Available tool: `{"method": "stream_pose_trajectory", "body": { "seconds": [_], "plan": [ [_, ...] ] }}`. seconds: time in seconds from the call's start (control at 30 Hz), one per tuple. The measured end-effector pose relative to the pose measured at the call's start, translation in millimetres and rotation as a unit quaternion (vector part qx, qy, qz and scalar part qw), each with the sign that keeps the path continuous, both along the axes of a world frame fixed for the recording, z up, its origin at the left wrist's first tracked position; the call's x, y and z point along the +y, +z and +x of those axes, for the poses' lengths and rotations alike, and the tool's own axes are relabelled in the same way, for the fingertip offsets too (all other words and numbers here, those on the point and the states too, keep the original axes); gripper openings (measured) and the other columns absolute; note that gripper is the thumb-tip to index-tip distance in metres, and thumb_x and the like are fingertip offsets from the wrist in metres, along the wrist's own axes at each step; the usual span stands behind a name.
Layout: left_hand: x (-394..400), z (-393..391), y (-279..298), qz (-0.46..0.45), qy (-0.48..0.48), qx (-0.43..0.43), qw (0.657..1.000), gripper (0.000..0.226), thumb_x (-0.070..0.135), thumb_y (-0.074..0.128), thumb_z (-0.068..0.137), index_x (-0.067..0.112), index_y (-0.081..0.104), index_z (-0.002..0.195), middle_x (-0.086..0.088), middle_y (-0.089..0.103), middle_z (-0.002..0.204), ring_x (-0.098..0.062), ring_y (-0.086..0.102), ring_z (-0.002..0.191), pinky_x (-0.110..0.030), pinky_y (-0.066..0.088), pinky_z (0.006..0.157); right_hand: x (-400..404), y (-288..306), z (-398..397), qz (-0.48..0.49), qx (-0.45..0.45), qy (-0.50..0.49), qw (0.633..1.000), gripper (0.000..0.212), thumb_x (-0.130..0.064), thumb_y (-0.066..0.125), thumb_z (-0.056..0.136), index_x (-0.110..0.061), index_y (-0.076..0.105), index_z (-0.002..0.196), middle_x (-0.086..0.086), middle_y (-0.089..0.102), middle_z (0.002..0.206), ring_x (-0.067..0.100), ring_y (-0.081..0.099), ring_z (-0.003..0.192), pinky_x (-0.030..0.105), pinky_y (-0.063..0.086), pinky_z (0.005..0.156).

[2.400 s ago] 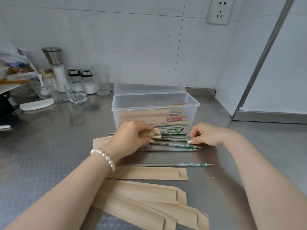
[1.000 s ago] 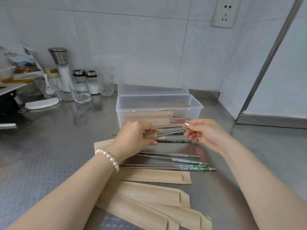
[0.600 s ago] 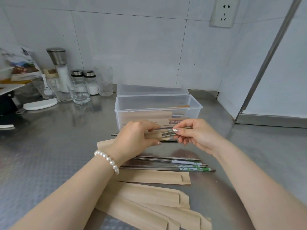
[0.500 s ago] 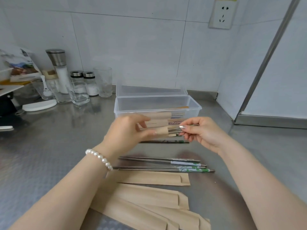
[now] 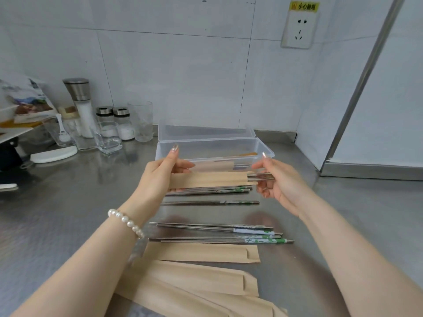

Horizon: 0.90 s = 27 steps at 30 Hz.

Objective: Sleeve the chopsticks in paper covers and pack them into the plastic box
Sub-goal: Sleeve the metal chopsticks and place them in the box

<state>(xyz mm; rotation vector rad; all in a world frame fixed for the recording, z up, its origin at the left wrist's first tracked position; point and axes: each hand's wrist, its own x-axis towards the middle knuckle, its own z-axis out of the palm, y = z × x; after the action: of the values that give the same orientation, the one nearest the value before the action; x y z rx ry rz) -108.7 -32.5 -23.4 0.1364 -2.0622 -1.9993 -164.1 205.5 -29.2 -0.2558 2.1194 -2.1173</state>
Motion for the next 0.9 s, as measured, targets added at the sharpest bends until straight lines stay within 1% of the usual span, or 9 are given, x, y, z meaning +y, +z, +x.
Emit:
{"method": "stream_pose_trajectory", "body": {
  "seconds": [0.1, 0.17, 0.23, 0.33, 0.4, 0.5, 0.6, 0.77, 0.9],
  "plan": [
    [-1.3, 0.0, 0.6, 0.024, 0.006, -0.007, 1.000, 0.050, 0.048, 0.039, 0.092, 0.012, 0.071, 0.076, -0.011, 0.065, 0.083, -0.023, 0.060, 0.079, -0.025, 0.048, 0.052, -3.1, 0.7, 1.1, 0.029, 0.029, -0.011, 0.999, 0.050, -0.052, 0.029, 0.093, -0.016, 0.063, 0.087, 0.005, 0.058, 0.082, 0.020, 0.050, 0.056, 0.027, 0.035, 0.049],
    [-1.0, -0.6, -0.7, 0.026, 0.006, -0.012, 1.000, 0.050, 0.047, 0.040, 0.092, 0.012, 0.071, 0.076, -0.011, 0.063, 0.084, -0.023, 0.060, 0.079, -0.027, 0.050, 0.054, -3.4, 1.7, 2.2, 0.103, 0.085, -0.027, 0.991, 0.054, -0.049, 0.022, 0.095, -0.018, 0.064, 0.083, 0.002, 0.059, 0.081, 0.015, 0.050, 0.057, 0.025, 0.037, 0.050],
    [1.2, -0.5, -1.8, 0.030, -0.003, -0.017, 0.999, 0.049, 0.047, 0.042, 0.091, 0.010, 0.071, 0.077, -0.009, 0.061, 0.084, -0.025, 0.062, 0.070, -0.028, 0.050, 0.051, -4.1, 2.0, 3.0, 0.138, 0.131, -0.050, 0.980, 0.058, -0.042, 0.018, 0.098, -0.015, 0.064, 0.076, -0.002, 0.059, 0.066, 0.005, 0.048, 0.048, 0.017, 0.037, 0.047],
    [6.1, 1.6, -2.5, -0.003, -0.014, -0.006, 1.000, 0.041, 0.043, 0.050, 0.089, 0.006, 0.068, 0.082, -0.007, 0.055, 0.076, -0.024, 0.056, 0.041, -0.021, 0.044, 0.041, -3.5, 2.8, 1.6, 0.039, 0.100, -0.088, 0.990, 0.060, -0.045, 0.020, 0.099, -0.008, 0.062, 0.074, -0.006, 0.051, 0.041, 0.007, 0.040, 0.035, 0.017, 0.031, 0.038],
    [7.5, 1.9, -4.6, -0.055, -0.013, 0.019, 0.998, 0.034, 0.035, 0.059, 0.083, 0.002, 0.067, 0.080, -0.007, 0.050, 0.058, -0.016, 0.043, 0.030, -0.016, 0.034, 0.036, -1.8, 4.6, -0.7, -0.066, 0.049, -0.099, 0.992, 0.057, -0.050, 0.024, 0.097, -0.009, 0.059, 0.075, -0.004, 0.047, 0.041, 0.010, 0.037, 0.034, 0.018, 0.024, 0.036],
    [8.5, 0.8, -6.6, -0.064, -0.015, 0.044, 0.997, 0.027, 0.027, 0.069, 0.073, 0.002, 0.063, 0.070, 0.002, 0.043, 0.039, -0.012, 0.030, 0.027, -0.013, 0.024, 0.035, 1.3, 7.2, -1.6, -0.178, -0.011, -0.076, 0.981, 0.056, -0.053, 0.027, 0.095, -0.010, 0.055, 0.073, 0.003, 0.040, 0.042, 0.011, 0.034, 0.033, 0.016, 0.019, 0.038],
    [8.4, 0.3, -6.0, -0.056, -0.003, 0.060, 0.997, 0.029, 0.028, 0.071, 0.066, 0.001, 0.061, 0.067, 0.004, 0.043, 0.035, -0.011, 0.028, 0.026, -0.013, 0.024, 0.035, 2.1, 7.7, -0.7, -0.214, -0.050, -0.033, 0.975, 0.067, -0.057, 0.025, 0.094, -0.010, 0.054, 0.057, 0.005, 0.038, 0.038, 0.013, 0.029, 0.031, 0.017, 0.017, 0.041],
    [8.9, 1.9, -6.4, -0.065, 0.001, 0.081, 0.995, 0.029, 0.026, 0.066, 0.077, 0.003, 0.057, 0.063, 0.002, 0.042, 0.036, -0.011, 0.033, 0.024, -0.012, 0.026, 0.034, -1.5, 2.4, -0.8, -0.063, 0.021, -0.082, 0.994, 0.059, -0.051, 0.029, 0.096, -0.009, 0.052, 0.061, 0.004, 0.041, 0.037, 0.013, 0.029, 0.032, 0.016, 0.018, 0.038],
    [11.7, 3.5, -5.0, -0.062, -0.001, 0.091, 0.994, 0.040, 0.034, 0.062, 0.076, -0.006, 0.059, 0.070, -0.006, 0.040, 0.043, -0.012, 0.035, 0.025, -0.012, 0.026, 0.034, -2.5, -1.8, -4.3, -0.028, 0.115, -0.200, 0.973, 0.044, -0.037, 0.049, 0.094, -0.012, 0.049, 0.058, -0.008, 0.035, 0.036, 0.007, 0.030, 0.031, 0.014, 0.022, 0.035]
  ]
}}
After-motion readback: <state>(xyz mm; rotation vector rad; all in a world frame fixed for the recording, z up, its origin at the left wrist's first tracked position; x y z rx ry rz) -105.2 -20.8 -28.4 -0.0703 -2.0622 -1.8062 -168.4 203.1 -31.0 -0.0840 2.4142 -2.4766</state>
